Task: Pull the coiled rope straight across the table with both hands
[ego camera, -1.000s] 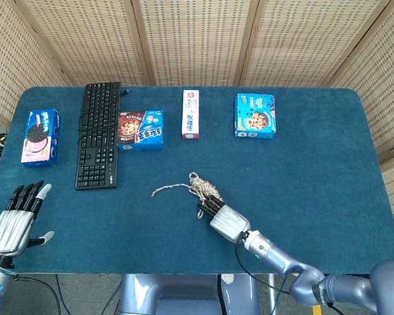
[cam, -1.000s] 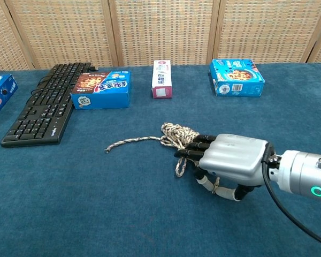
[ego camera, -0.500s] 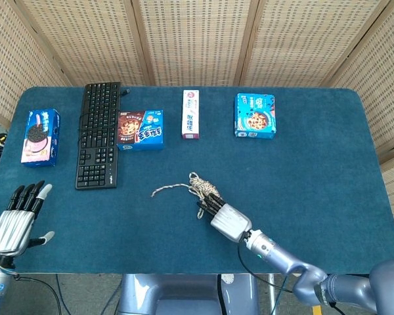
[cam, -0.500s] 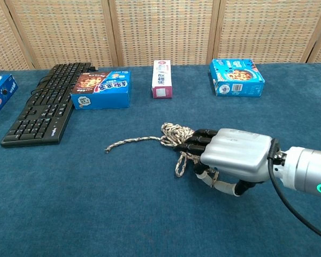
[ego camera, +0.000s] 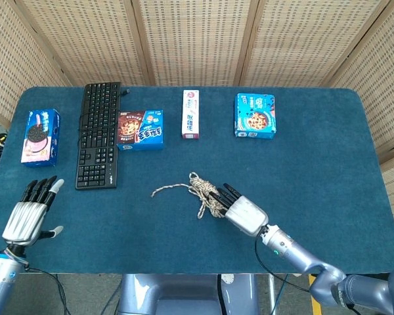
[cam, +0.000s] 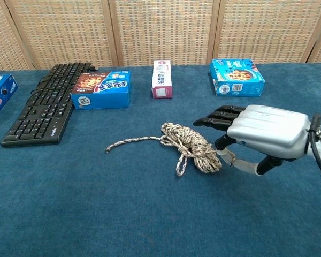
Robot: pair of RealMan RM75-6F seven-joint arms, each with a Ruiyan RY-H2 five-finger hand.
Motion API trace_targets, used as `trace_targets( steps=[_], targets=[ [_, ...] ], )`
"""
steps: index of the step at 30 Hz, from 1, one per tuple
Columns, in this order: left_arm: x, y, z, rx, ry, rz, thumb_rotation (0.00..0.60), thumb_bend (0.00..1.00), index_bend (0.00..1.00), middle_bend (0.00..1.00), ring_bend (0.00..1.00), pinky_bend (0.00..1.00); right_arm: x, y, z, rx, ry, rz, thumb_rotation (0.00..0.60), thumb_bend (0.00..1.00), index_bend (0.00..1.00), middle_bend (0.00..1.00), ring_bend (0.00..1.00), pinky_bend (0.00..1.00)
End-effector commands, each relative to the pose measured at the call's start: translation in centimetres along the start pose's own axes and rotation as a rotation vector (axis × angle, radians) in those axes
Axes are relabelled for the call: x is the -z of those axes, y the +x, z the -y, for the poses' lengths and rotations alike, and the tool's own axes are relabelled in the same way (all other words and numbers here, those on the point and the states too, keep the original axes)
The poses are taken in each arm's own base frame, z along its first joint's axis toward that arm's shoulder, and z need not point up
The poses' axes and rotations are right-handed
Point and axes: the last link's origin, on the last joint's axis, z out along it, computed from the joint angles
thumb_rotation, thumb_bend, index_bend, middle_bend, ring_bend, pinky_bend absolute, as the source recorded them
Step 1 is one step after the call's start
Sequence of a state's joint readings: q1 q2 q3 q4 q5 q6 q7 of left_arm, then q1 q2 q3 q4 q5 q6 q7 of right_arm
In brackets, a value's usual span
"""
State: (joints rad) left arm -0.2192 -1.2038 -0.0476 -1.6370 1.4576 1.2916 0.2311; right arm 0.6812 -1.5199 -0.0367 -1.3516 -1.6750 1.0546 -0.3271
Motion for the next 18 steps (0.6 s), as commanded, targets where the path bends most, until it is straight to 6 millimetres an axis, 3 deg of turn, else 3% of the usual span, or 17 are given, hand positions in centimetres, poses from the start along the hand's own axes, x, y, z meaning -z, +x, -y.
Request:
trace_targets(
  steps=[1, 3, 8, 12, 18],
  targets=[
    [-2.7, 0.1, -1.7, -0.006, -0.034, 0.018, 0.600, 0.00, 0.05, 0.00, 0.00, 0.00, 0.6, -0.2, -0.6, -0.012, -0.014, 0.002, 0.600, 0.58, 0.61, 0.01, 0.00, 0.00],
    [-3.9, 0.1, -2.5, -0.030, -0.041, 0.016, 0.600, 0.00, 0.16, 0.00, 0.00, 0.00, 0.7, -0.3, -0.9, -0.022, -0.021, 0.004, 0.600, 0.58, 0.62, 0.01, 0.00, 0.00],
    [-7.5, -0.4, -6.3, -0.037, -0.072, 0.047, 0.600, 0.05, 0.28, 0.00, 0.00, 0.00, 1.0, -0.3, -1.3, -0.037, -0.025, 0.004, 0.600, 0.58, 0.62, 0.01, 0.00, 0.00],
    [-10.4, -1.1, -9.3, -0.009, -0.123, 0.089, 0.600, 0.16, 0.36, 0.00, 0.00, 0.00, 1.1, -0.4, -1.4, -0.069, -0.031, 0.005, 0.600, 0.58, 0.62, 0.01, 0.00, 0.00],
    [-13.6, -2.2, -12.7, -0.008, -0.153, 0.061, 0.600, 0.24, 0.41, 0.00, 0.00, 0.00, 1.1, -0.9, -1.5, -0.081, -0.029, 0.020, 0.600, 0.58, 0.62, 0.01, 0.00, 0.00]
  ],
)
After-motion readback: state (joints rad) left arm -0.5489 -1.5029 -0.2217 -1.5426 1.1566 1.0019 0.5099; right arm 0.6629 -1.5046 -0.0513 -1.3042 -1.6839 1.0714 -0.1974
